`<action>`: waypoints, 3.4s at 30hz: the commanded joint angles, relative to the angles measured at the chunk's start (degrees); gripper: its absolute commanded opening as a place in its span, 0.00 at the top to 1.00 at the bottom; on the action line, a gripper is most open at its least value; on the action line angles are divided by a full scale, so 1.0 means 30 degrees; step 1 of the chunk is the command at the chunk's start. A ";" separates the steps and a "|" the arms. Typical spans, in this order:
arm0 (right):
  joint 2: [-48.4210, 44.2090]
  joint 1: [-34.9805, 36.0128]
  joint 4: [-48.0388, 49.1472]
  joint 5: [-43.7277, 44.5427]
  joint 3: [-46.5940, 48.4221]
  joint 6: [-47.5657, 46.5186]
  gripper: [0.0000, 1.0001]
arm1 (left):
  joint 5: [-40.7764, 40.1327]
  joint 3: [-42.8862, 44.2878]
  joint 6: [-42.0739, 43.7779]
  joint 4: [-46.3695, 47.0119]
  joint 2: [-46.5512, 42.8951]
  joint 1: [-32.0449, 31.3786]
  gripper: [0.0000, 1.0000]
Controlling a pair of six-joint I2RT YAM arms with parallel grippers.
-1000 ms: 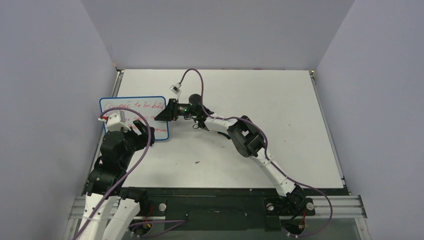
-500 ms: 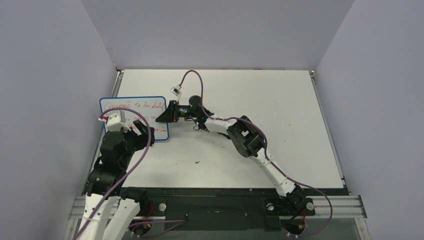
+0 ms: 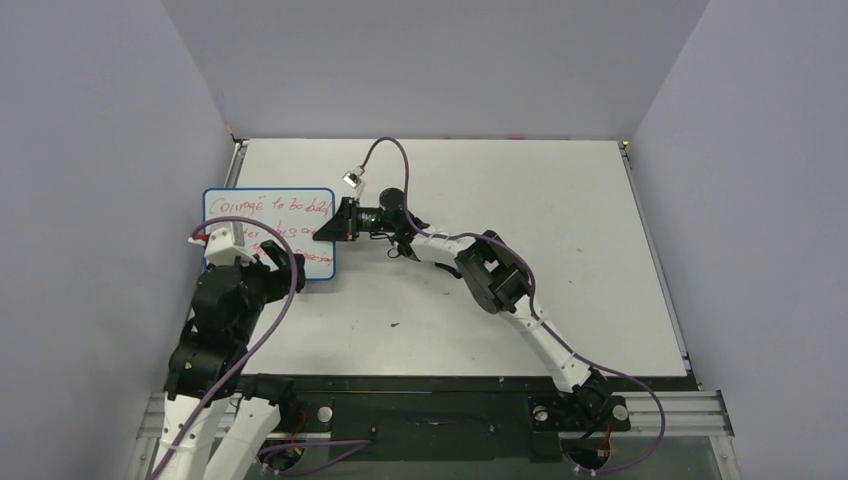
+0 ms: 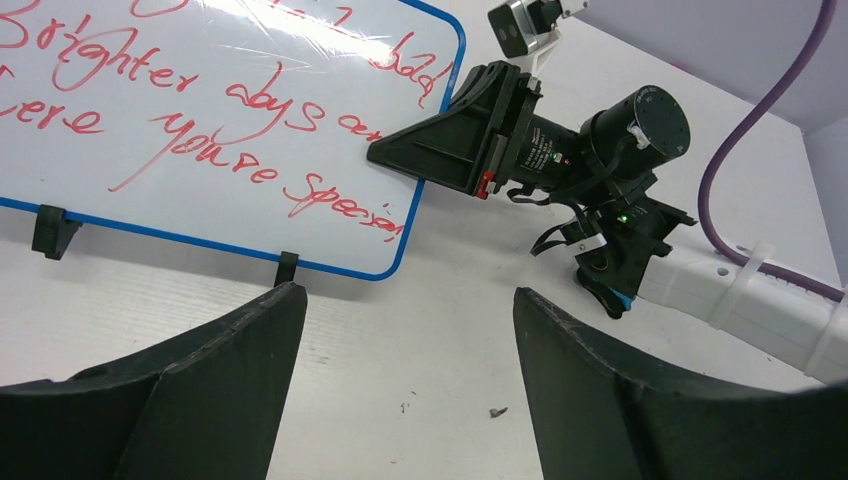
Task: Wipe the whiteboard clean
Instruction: Pick up the whiteboard from the whiteboard stand, then pick up the whiteboard eraser from the center of the board.
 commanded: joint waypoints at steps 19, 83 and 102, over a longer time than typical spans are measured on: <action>-0.8051 -0.2298 -0.3878 -0.1510 -0.1109 -0.1457 1.00 | 0.1649 0.3217 -0.0166 -0.0318 -0.0969 -0.0054 0.27; -2.2300 -1.9553 -2.4438 -0.1836 -1.6060 -2.4766 1.00 | -0.3608 2.5119 -2.0673 -1.0432 3.6337 -1.2172 0.38; -2.2413 -1.8920 -2.5872 -0.1918 -1.6071 -2.6268 1.00 | -0.4791 1.9997 -1.4845 -0.5488 3.1642 -1.2112 1.00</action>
